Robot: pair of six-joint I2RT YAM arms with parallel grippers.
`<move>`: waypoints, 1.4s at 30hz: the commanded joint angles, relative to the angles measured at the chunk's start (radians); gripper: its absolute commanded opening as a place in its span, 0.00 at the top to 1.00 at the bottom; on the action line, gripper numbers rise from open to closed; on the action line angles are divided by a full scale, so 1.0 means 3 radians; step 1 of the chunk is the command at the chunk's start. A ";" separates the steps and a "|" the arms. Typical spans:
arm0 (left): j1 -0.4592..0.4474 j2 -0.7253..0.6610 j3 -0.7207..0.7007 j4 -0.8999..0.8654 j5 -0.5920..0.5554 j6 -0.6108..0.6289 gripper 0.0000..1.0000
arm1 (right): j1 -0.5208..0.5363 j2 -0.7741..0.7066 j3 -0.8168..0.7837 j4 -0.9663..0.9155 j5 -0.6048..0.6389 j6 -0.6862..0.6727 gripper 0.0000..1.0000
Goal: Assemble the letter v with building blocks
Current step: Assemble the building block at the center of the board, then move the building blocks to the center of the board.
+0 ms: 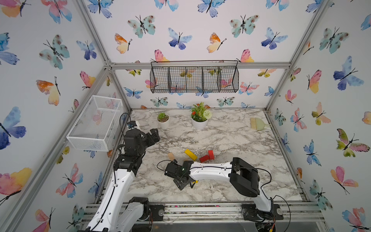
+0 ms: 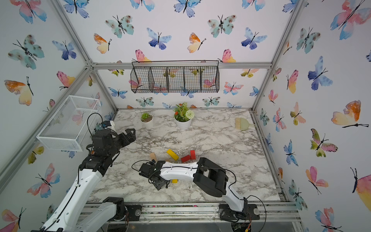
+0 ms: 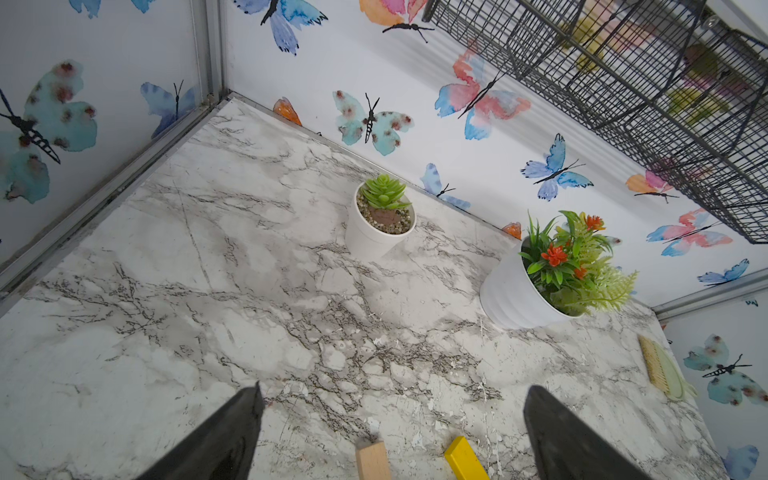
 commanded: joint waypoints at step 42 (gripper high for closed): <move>0.0038 0.0363 0.0295 -0.0108 -0.0007 0.0074 0.02 | -0.0783 -0.0499 -0.0448 0.0789 -0.0128 -0.0707 0.16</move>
